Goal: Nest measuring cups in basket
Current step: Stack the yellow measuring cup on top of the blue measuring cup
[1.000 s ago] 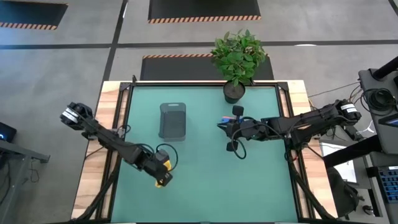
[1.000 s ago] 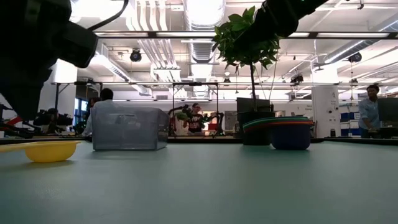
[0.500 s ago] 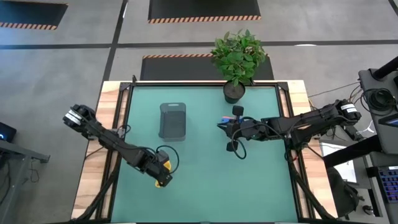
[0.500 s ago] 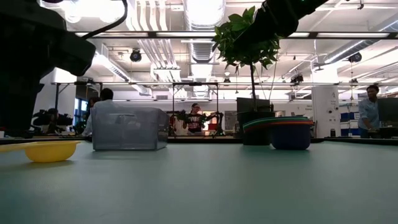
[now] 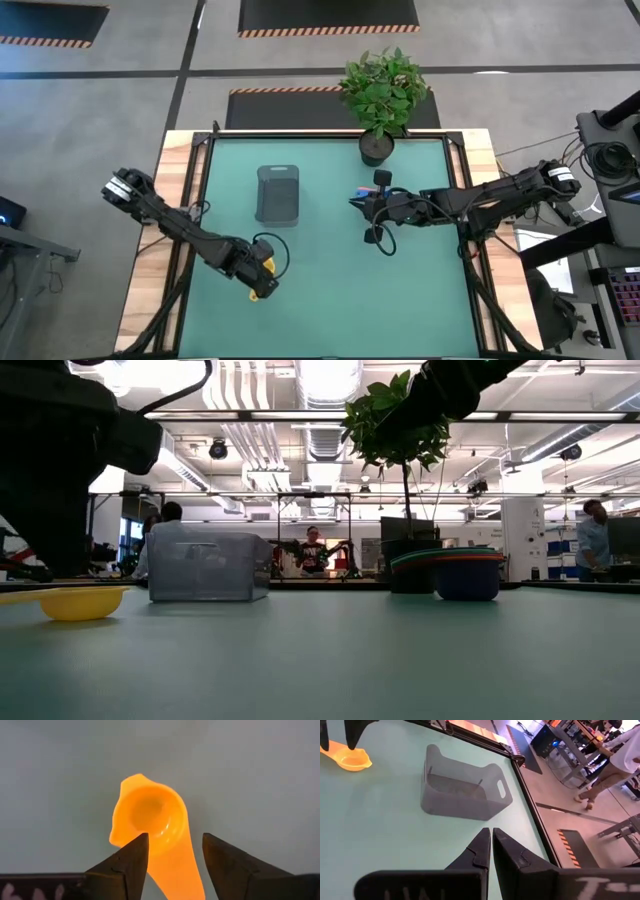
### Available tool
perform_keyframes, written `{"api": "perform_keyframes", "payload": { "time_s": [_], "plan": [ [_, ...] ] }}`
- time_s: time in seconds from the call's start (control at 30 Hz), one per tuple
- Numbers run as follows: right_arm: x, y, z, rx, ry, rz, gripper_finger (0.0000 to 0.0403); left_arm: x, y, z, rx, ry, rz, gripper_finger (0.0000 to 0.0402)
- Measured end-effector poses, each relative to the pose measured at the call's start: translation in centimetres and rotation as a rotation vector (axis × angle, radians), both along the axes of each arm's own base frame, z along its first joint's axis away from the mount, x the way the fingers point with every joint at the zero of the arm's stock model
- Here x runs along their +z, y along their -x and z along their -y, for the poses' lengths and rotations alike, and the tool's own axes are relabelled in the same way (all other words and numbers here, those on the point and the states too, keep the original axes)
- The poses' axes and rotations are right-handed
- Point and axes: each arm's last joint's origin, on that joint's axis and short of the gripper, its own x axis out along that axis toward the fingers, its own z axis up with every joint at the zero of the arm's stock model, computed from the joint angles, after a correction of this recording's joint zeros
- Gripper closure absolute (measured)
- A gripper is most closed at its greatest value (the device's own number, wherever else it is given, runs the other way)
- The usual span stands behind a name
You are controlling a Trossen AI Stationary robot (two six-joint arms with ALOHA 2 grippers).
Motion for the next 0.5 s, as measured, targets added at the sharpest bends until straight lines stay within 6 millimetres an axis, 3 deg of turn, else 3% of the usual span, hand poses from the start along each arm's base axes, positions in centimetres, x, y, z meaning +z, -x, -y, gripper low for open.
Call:
{"api": "perform_keyframes", "payload": {
  "time_s": [0.5],
  "plan": [
    [0.0,0.0,0.0,-0.003,-0.007,0.003,0.0394,-2.6,-2.0,1.0,-0.064,-0.041,-0.003,0.0265]
  ]
}}
